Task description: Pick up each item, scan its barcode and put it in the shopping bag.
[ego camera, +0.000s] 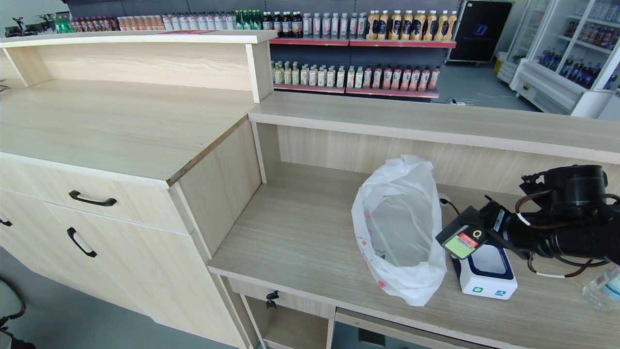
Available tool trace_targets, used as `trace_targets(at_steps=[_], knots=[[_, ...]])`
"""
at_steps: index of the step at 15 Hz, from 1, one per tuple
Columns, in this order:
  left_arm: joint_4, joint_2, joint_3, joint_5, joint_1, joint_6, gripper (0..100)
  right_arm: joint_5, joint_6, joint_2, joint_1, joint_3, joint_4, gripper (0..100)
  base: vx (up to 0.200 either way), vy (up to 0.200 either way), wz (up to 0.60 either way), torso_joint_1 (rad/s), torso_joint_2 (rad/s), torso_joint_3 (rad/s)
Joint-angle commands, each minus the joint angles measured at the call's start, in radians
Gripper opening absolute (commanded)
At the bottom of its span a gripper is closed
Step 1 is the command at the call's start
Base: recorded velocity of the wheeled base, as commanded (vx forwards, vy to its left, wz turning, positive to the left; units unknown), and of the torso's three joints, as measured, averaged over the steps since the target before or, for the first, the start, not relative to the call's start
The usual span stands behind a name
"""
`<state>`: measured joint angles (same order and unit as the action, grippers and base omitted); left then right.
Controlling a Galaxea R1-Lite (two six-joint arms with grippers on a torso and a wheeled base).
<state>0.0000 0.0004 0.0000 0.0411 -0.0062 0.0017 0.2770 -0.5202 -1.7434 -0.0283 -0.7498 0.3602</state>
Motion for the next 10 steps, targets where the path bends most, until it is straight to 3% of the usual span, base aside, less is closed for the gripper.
trace_targets(at_steps=[1,8,10], knots=[[0.0,0.001,0.0,0.0,0.0,0.0,100,-0.001,0.0,-0.021,0.011,0.0,0.0,0,0.0,0.0,0.0,0.0,0.0,0.0],[0.0,0.001,0.0,0.0,0.0,0.0,100,-0.004,0.023,0.005,0.022,0.001,0.0,0,0.0,0.0,0.0,0.0,0.0,0.0],[0.0,0.001,0.0,0.0,0.0,0.0,100,-0.073,0.197,0.113,0.034,0.021,0.0,0,0.0,0.0,0.0,0.0,0.0,0.0]])
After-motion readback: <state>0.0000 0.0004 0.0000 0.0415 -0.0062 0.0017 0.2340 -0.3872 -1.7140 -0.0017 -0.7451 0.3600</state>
